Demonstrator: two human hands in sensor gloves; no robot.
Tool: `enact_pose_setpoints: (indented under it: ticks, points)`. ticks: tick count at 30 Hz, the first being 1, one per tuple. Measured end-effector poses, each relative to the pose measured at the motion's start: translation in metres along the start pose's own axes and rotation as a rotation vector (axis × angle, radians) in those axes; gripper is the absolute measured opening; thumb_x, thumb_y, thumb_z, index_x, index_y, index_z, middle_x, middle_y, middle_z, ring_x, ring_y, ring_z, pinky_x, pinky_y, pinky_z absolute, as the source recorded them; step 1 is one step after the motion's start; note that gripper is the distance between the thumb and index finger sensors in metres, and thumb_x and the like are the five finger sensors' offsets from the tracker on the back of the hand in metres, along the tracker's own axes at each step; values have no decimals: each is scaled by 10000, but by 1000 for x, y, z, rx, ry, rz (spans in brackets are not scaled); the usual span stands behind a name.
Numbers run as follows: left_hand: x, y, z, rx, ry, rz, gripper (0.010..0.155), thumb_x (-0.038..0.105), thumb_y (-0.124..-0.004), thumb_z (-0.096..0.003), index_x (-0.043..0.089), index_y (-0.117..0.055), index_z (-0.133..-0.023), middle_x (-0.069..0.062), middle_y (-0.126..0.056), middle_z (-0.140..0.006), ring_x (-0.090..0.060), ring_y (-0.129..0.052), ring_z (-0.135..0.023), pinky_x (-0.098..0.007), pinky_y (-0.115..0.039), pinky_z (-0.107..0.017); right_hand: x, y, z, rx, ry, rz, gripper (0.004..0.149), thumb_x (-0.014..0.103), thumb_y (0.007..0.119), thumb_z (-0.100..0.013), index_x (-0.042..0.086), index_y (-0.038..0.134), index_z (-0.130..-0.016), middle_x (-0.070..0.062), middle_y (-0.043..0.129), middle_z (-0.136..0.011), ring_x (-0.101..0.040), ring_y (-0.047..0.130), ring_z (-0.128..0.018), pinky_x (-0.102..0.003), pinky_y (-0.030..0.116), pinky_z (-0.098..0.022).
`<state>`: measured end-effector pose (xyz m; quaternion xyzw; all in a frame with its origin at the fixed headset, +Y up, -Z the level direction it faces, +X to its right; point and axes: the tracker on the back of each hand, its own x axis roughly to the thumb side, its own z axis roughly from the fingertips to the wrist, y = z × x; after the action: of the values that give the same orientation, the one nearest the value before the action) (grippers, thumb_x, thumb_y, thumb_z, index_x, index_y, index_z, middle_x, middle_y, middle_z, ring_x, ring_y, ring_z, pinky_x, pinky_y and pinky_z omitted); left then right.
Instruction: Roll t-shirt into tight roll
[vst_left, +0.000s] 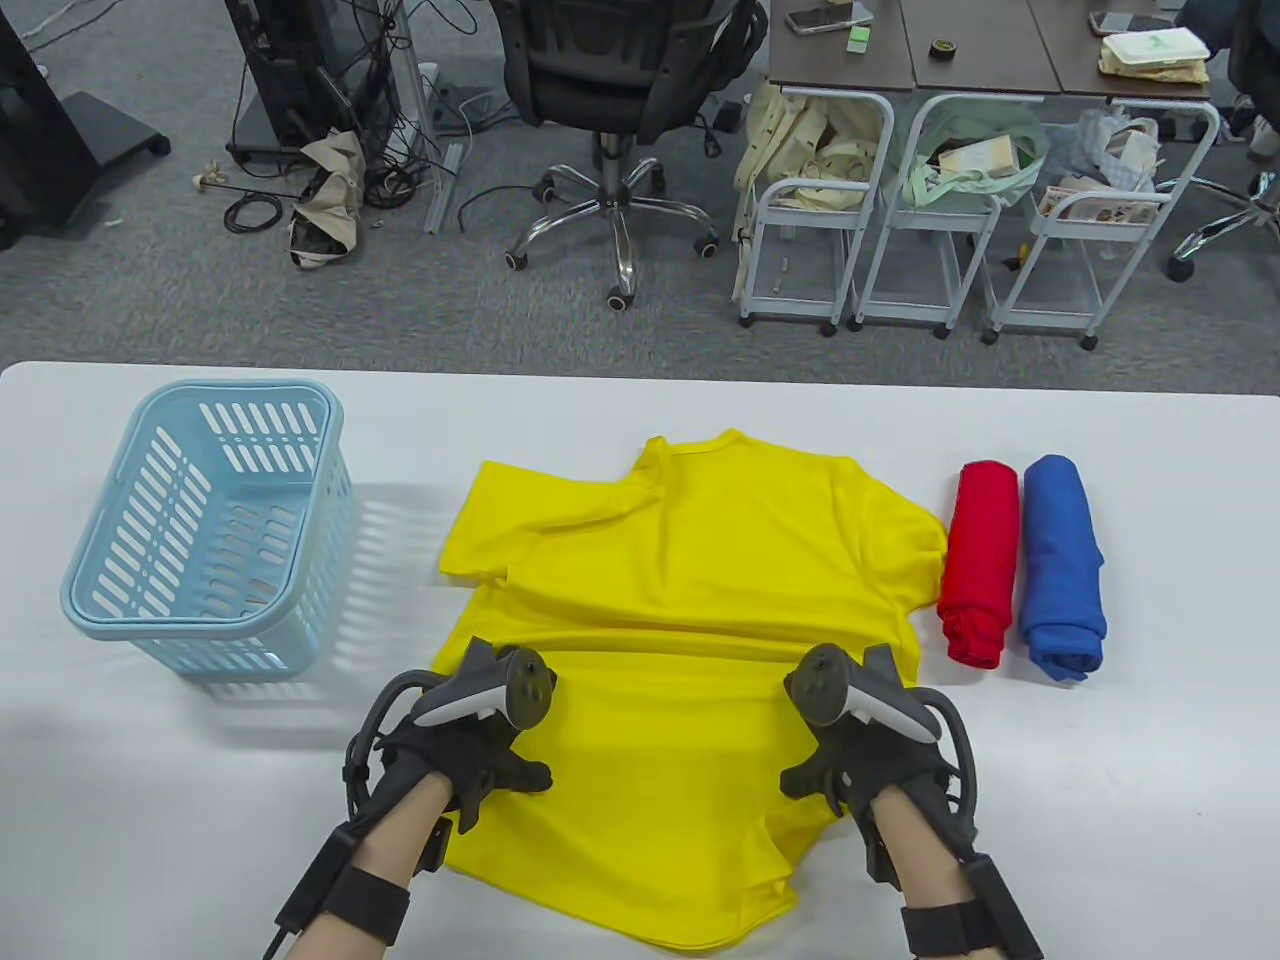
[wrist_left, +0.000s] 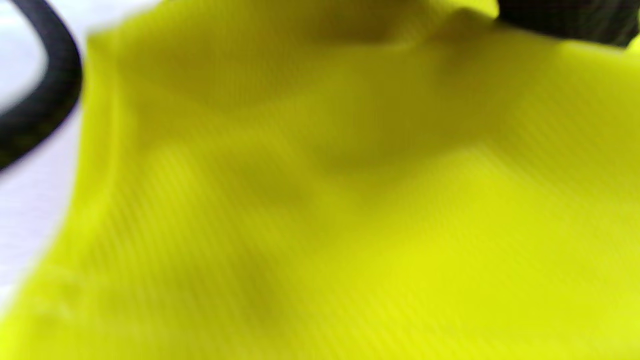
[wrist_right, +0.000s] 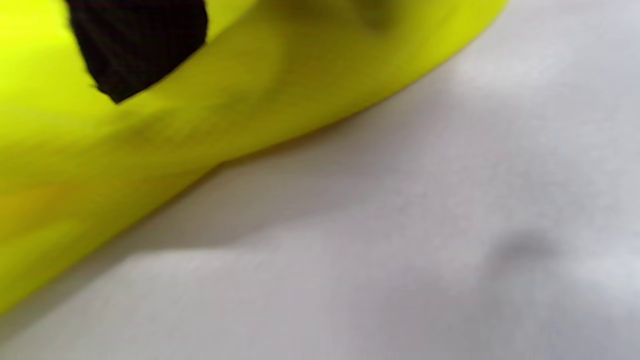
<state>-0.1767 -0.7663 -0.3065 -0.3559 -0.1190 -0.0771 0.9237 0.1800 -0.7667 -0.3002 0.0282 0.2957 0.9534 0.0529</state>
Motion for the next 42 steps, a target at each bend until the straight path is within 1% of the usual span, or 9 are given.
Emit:
enact_pose_setpoints:
  ticks: [4,7,11,17,23,27,34,37,42]
  points:
    - [16,17,23,195,68,-90,784,655,-655,-494,322,-431,-1167,-71,-638,-1197,-293,-769,-1036,-533,-662,-757,-6,-9,4,-151,105,15,816,434,824,-499,280,333,-1132,-99,203,-1199,-414,306,-1118,-579,368,-760]
    - [28,7,12,219,-36,-107,840,717,-531,-495,364,-191,-1176,-89,-257,-1289,-392,-399,-1176,-629,-470,-804,9,-15,15,-202,70,128,711,443,797,-509,317,441,-1111,-89,320,-1205,-380,468,-1088,-545,465,-741]
    - [29,-11,-12,56,-79,-53,872,762,-445,-454,402,19,-1098,-93,70,-1201,-457,-83,-1111,-670,-276,-779,24,-9,15,-154,-32,60,610,475,798,-498,271,621,-1044,-72,595,-1121,-346,677,-985,-496,599,-679]
    - [15,-7,-16,53,-60,0,880,766,-493,-443,426,-15,-1098,-66,55,-1204,-445,-101,-1112,-652,-293,-779,21,0,15,-14,-27,270,1002,590,895,-357,287,345,-1138,-65,298,-1203,-343,422,-1108,-531,489,-742]
    - [14,-6,-17,47,-52,2,884,760,-505,-438,429,-15,-1095,-66,57,-1201,-445,-102,-1109,-651,-296,-778,-23,-3,16,101,-15,320,1131,503,977,-316,323,200,-1119,-62,139,-1181,-366,245,-1133,-581,384,-762]
    - [14,-6,-18,44,-62,21,885,755,-503,-441,422,-9,-1095,-74,71,-1195,-451,-78,-1102,-660,-272,-771,-34,-12,23,47,78,374,1074,485,970,-331,285,279,-1128,-74,235,-1191,-385,332,-1131,-583,419,-755]
    - [11,-8,-20,49,-104,69,877,741,-501,-458,409,-4,-1098,-74,102,-1183,-439,-13,-1088,-658,-188,-758,-6,-5,15,10,-104,10,770,521,678,-539,283,269,-1147,-88,186,-1191,-407,240,-1114,-567,391,-754]
    - [13,1,-7,106,-87,17,810,689,-544,-502,399,-135,-1138,-64,-56,-1243,-415,-188,-1144,-639,-348,-799,5,5,11,52,-89,78,776,525,676,-534,275,258,-1138,-93,162,-1172,-413,184,-1086,-563,385,-749]
    - [10,17,12,301,-82,65,714,639,-555,-527,322,-445,-1158,-52,-587,-1208,-317,-673,-1067,-566,-560,-788,8,-12,29,-61,-115,84,616,490,724,-526,240,598,-1075,-82,614,-1116,-352,671,-1009,-517,603,-684]
